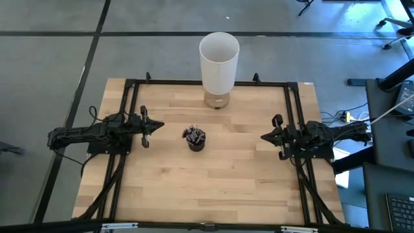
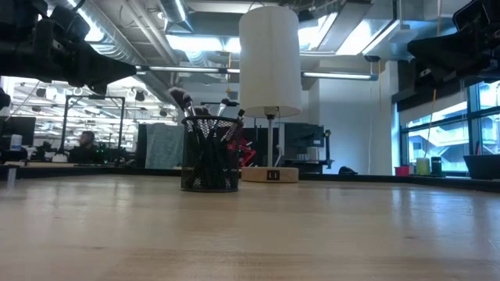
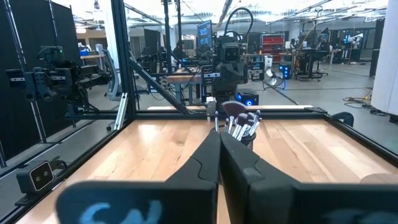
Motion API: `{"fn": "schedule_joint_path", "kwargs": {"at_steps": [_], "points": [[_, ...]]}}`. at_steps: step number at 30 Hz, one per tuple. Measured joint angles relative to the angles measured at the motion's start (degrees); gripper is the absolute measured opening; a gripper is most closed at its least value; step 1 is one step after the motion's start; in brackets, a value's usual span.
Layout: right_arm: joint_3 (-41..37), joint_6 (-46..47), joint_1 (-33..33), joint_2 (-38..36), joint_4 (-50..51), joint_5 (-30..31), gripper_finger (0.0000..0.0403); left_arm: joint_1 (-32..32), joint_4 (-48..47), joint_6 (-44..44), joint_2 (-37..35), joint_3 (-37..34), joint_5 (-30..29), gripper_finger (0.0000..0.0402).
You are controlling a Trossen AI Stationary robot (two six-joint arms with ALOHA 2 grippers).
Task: Put items in baskets/containers
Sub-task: Return to Home Position
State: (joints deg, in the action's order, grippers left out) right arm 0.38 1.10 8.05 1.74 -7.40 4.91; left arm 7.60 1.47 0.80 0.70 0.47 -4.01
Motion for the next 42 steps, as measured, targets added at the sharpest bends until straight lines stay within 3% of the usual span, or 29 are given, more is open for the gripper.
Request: {"fn": "schedule_joint_path", "kwargs": {"at_steps": [42], "points": [[0.0,0.0,0.0,0.0,0.0,0.0,0.0012,0.0,0.0,0.0,0.0,0.0,0.0,0.0007]]}}
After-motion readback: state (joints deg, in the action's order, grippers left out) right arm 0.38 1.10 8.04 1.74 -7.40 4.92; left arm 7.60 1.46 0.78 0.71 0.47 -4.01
